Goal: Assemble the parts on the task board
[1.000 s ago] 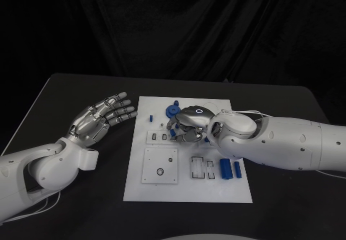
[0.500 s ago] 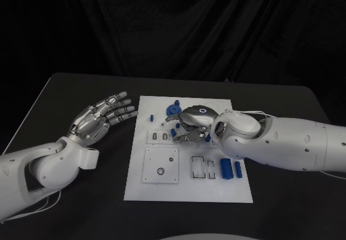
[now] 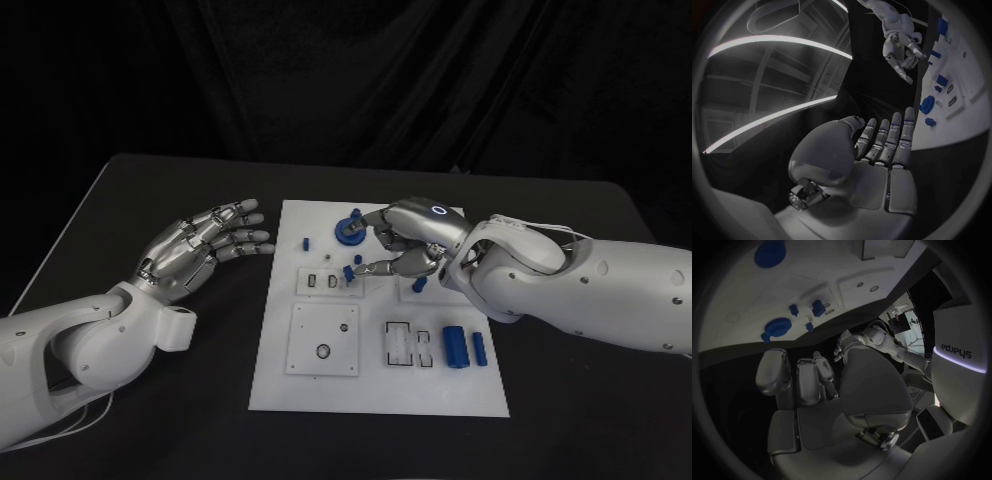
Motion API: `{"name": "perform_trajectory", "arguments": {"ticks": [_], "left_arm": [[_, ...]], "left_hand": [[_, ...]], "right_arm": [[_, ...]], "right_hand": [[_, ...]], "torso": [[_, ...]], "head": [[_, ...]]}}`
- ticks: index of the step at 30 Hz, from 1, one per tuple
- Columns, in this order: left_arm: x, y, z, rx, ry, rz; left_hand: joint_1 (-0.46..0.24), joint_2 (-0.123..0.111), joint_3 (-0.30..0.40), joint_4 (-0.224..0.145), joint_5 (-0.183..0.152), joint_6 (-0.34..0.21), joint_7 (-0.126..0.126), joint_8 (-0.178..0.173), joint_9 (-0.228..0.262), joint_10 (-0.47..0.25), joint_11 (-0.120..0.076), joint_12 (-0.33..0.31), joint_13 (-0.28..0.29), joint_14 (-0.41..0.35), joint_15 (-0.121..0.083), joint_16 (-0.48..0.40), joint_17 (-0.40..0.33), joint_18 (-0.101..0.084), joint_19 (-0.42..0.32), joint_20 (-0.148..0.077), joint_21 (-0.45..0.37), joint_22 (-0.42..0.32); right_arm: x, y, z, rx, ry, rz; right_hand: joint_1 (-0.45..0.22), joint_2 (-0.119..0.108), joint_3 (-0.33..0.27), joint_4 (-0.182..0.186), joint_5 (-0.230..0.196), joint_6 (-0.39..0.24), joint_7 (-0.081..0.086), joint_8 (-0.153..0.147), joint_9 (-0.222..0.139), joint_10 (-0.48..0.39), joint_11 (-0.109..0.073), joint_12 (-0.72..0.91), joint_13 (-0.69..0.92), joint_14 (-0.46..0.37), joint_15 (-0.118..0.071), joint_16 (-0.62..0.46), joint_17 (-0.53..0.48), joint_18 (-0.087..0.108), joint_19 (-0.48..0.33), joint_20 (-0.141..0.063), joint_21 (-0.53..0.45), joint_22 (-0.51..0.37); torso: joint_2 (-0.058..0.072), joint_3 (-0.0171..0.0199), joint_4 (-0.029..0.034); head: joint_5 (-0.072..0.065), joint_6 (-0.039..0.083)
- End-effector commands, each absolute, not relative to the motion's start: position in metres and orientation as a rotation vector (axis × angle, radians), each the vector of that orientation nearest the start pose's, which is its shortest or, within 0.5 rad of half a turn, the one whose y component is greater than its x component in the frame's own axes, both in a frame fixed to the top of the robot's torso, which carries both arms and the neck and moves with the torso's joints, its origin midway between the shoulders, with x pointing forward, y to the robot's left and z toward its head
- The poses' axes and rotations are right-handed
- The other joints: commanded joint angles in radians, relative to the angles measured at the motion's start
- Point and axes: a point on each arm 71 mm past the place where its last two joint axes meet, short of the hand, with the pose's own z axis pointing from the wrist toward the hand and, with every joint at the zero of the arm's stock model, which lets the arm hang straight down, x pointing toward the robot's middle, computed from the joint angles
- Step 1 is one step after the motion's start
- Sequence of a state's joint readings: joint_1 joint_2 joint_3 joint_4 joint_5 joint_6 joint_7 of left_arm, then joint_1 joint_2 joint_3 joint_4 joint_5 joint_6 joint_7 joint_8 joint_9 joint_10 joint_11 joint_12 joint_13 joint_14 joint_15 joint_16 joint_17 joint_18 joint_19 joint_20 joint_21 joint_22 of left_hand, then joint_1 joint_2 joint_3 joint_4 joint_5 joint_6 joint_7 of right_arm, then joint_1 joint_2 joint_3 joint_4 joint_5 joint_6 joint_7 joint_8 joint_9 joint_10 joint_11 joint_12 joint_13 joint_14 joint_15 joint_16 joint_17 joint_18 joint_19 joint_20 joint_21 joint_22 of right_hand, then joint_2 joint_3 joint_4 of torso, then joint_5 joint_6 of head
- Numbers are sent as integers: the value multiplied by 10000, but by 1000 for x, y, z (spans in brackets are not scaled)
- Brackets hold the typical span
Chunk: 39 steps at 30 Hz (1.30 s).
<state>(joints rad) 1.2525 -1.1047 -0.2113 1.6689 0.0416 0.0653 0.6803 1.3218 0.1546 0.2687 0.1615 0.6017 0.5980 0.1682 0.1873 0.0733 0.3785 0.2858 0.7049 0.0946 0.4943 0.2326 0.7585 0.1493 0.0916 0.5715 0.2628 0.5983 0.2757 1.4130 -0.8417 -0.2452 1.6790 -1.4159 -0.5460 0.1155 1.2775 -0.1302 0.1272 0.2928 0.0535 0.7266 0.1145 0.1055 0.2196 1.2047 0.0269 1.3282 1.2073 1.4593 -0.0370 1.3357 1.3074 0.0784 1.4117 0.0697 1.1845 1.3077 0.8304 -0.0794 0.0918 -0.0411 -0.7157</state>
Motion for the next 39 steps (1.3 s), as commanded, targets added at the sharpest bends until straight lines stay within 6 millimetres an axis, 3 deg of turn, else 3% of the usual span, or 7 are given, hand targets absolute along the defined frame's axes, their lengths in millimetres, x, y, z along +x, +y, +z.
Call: {"name": "perform_trajectory", "arguments": {"ticks": [1, 17, 28, 31, 35, 36, 39], "left_arm": [[436, 281, -165, -9070, 12260, -18811], [496, 240, -125, -6683, 15235, -17355], [507, 210, -136, -2338, 18518, -13670], [512, 202, -143, -1958, 19428, -12765], [520, 193, -152, -1598, 20556, -11223], [521, 191, -154, -1425, 20663, -10903], [524, 186, -156, -765, 20793, -9938]], "left_hand": [[-130, -74, 130, -56, 55, 575, 110, 140, 37, 917, -256, 117, 13, 703, -262, 875, 391, 272, 392, -152, 993, 570], [-511, -594, 955, 202, -182, 2460, 148, 383, 34, 4869, -1633, 395, 831, 3342, -1565, 4136, 2215, 920, 633, -698, 5564, 3318], [-558, -899, 710, 332, -1377, 2889, -88, 194, 46, 5232, -1948, 1837, 2944, 4617, -1887, 5841, 4225, 925, 1474, -1051, 6184, 3643], [-547, -919, 511, 683, -1880, 3013, -63, 62, 126, 4829, -1965, 2971, 4587, 5217, -1929, 6355, 5532, 892, 1713, -1093, 6100, 3690], [-606, -872, 194, 1061, -2559, 3170, -166, 38, 269, 8025, -2032, 6328, 9989, 7511, -1955, 7436, 9115, 601, 3307, -1120, 6841, 5330], [-696, -807, -37, 1241, -2850, 3227, -187, 48, 391, 10255, -2071, 7918, 12985, 9138, -1987, 7942, 11728, 472, 4112, -1180, 7311, 6212], [-1015, -705, -440, 1265, -3237, 3480, -316, 213, 629, 11923, -2163, 8659, 14762, 10765, -2095, 8123, 14215, 89, 5998, -1259, 8211, 8235]], "right_arm": [[449, -162, -114, -2770, 12681, 10758], [474, -236, -135, -370, 13036, 10684], [473, -254, -155, 242, 13255, 10205], [472, -257, -159, 390, 13363, 10078], [474, -261, -163, 593, 13531, 9871], [474, -261, -164, 633, 13562, 9828], [475, -263, -165, 747, 13641, 9705]], "right_hand": [[-55, 146, -4, -24, -62, 289, 45, 101, 17, -110, 26, -37, -29, -80, 45, -81, 519, 26, -108, 26, -27, 1495], [354, 1243, 245, -51, 165, 1965, 135, 502, 89, -531, 242, -331, -566, -215, 241, -236, 379, 56, -173, 253, -161, 1520], [624, 1297, 352, -50, 741, 2214, 116, 394, 39, -418, 231, -338, -640, -131, 222, -172, 407, 45, -81, 237, -88, 1537], [726, 1296, 402, -59, 913, 2258, 124, 353, 21, -504, 239, -420, -762, -139, 225, -201, 378, 51, -83, 236, -119, 1528], [865, 1285, 472, -74, 1115, 2282, 130, 288, -5, -518, 240, -459, -826, -138, 224, -223, 352, 59, -85, 235, -161, 1516], [878, 1282, 478, -75, 1132, 2283, 131, 281, -8, -520, 239, -464, -835, -134, 223, -219, 355, 59, -84, 234, -163, 1515], [935, 1273, 506, -83, 1195, 2290, 131, 255, -18, -520, 239, -474, -855, -138, 222, -241, 333, 64, -85, 233, -187, 1508]], "torso": [[-37, 25, -26], [-732, 330, -198], [-1454, 512, -278], [-1589, 543, -316], [-1997, 666, -584], [-2047, 676, -639], [-2071, 682, -706]], "head": [[65, 254], [703, 922], [752, 378], [853, 236], [1087, -195], [1115, -253], [1131, -356]]}}
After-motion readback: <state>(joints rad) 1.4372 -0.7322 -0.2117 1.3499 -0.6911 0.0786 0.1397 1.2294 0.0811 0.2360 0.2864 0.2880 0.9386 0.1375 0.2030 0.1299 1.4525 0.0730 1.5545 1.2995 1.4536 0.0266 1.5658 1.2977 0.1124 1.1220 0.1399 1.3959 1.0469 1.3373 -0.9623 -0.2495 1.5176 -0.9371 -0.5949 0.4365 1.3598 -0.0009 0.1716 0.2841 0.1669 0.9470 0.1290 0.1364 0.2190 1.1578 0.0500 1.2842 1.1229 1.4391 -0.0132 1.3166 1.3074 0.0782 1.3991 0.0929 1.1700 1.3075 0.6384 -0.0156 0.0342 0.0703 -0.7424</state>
